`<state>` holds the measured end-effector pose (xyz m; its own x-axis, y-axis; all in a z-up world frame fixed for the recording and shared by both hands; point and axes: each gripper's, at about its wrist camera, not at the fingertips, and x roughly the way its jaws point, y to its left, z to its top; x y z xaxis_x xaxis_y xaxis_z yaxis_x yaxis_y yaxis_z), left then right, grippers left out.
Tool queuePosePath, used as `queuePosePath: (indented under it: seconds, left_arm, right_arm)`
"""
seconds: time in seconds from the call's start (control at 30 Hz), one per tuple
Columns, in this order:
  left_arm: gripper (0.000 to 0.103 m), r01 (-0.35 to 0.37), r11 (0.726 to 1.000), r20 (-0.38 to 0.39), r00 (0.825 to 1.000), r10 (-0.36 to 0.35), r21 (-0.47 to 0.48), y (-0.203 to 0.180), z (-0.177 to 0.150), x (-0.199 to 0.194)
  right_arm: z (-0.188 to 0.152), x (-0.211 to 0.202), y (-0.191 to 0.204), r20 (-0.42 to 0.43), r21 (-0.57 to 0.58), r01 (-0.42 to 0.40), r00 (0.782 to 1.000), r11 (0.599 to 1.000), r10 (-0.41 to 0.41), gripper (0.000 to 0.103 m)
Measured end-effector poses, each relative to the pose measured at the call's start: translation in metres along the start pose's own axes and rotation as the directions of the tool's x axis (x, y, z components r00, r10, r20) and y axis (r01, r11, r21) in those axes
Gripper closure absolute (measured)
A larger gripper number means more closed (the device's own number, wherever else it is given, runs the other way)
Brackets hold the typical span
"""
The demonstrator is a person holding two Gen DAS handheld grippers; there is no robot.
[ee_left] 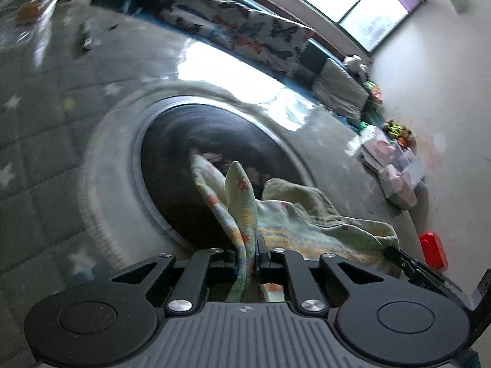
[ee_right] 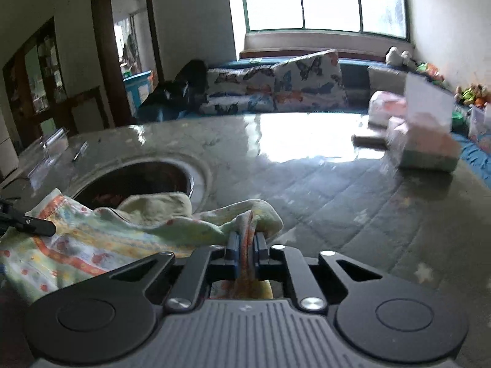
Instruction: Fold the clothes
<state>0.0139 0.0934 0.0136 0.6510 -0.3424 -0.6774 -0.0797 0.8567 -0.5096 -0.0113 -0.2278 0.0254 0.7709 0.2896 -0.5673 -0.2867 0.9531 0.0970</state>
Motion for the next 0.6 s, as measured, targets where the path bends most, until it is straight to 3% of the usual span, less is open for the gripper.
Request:
queuePosePath:
  seconds: [0.27, 0.6]
  left_arm:
    - [0.094, 0.076, 0.991, -0.036, 0.997, -0.072, 0.106, -0.067, 0.009, 0.040]
    - [0.094, 0.141, 0.969, -0.122, 0.985, -0.118, 0.201, -0.146, 0.007, 0.101]
  right_arm:
    - [0.014, -0.026, -0.040, 0.054, 0.028, 0.128, 0.990, 0.991, -0.130, 0.096]
    - [0.021, -0.045, -0.109, 0.073, 0.101, 0.283, 0.954, 0.954, -0.291, 0.096]
